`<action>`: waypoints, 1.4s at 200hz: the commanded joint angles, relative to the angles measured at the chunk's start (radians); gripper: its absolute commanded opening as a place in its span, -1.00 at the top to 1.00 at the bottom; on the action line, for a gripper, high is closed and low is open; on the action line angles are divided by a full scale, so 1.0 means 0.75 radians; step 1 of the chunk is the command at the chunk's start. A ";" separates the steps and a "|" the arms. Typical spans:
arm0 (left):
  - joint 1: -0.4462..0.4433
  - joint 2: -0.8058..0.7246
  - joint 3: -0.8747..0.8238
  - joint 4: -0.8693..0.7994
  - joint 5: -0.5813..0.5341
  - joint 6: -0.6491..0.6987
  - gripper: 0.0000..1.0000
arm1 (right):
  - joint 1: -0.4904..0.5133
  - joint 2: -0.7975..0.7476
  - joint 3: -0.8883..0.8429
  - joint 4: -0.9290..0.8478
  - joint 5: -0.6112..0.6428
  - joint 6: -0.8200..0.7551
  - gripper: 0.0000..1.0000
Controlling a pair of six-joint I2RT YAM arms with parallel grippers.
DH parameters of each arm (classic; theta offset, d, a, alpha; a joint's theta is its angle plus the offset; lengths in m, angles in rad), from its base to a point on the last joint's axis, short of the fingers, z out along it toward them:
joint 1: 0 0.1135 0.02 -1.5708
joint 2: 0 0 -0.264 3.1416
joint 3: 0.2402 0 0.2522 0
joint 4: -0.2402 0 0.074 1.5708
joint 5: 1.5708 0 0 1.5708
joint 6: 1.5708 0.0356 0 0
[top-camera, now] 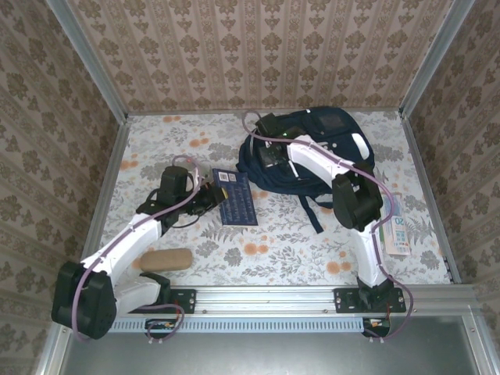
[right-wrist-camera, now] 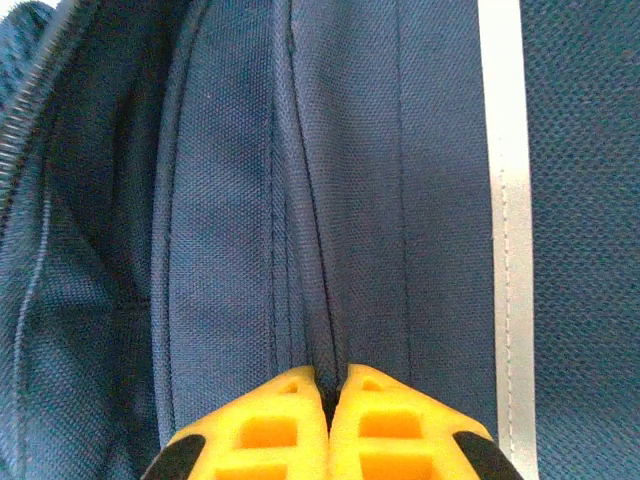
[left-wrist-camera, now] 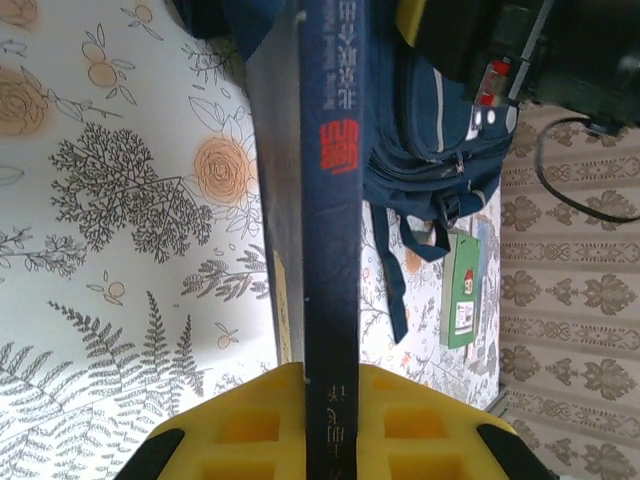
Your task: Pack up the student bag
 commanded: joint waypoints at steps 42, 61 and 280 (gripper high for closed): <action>0.036 0.187 0.200 0.230 0.002 0.003 1.00 | -0.040 -0.306 0.190 -0.161 -0.058 -0.003 1.00; 0.037 0.249 0.236 0.357 0.009 -0.062 1.00 | -0.060 -0.345 0.234 -0.190 -0.117 0.011 1.00; -0.354 1.420 1.179 0.644 -0.171 -0.289 1.00 | -0.190 -0.415 0.337 -0.141 -0.456 0.207 1.00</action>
